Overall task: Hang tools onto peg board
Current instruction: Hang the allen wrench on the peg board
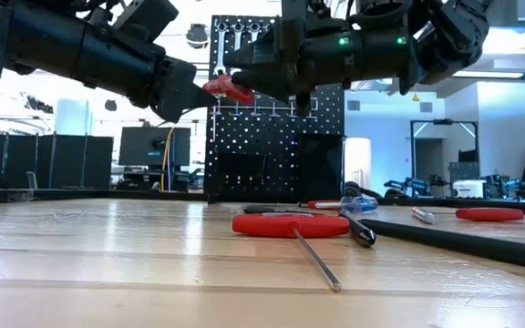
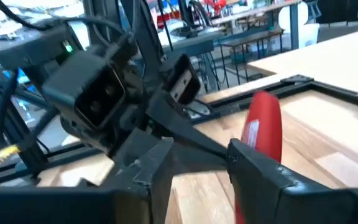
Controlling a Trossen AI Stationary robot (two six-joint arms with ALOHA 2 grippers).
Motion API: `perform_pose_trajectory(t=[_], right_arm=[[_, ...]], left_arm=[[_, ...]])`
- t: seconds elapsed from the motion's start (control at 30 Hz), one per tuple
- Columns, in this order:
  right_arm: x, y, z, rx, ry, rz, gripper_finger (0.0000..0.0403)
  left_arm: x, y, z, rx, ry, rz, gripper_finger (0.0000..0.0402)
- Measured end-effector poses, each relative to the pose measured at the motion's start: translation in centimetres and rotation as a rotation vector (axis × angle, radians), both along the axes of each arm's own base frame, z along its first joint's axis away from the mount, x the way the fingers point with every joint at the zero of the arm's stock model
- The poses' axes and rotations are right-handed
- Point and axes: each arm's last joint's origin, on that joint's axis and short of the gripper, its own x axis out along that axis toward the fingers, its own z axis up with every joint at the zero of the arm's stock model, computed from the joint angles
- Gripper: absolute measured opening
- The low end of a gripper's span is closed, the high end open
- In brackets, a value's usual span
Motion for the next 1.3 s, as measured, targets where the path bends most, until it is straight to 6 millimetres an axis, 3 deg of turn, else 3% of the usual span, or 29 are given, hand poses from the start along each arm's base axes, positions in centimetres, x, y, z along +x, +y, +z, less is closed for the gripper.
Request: perform_pose_trajectory(t=[0.37,0.6,0.73,0.87,1.07,1.3], right_arm=[[0.0,-0.1,-0.2,-0.035,0.026,0.012,0.0143],[0.0,0.2,-0.2,-0.071,0.028,0.028,0.0087],[0.0,0.5,-0.2,-0.19,0.042,0.063,0.0063],[-0.5,1.5,1.2,-0.339,0.032,0.091,0.0062],[-1.3,2.3,2.4,-0.449,0.08,0.125,0.0104],[-2.0,1.0,3.5,-0.377,0.156,0.087,0.023]], left_arm=[[0.0,-0.1,0.3,-0.023,-0.038,-0.003,0.0],[0.0,-0.2,0.5,-0.032,-0.058,-0.015,0.0],[0.0,-0.4,0.5,-0.029,-0.056,-0.019,0.0],[-0.1,-0.6,0.5,-0.019,-0.046,-0.028,0.0],[-0.2,-0.7,0.5,-0.007,-0.035,-0.033,0.0],[-0.2,-0.7,0.5,0.001,-0.027,-0.035,0.0]])
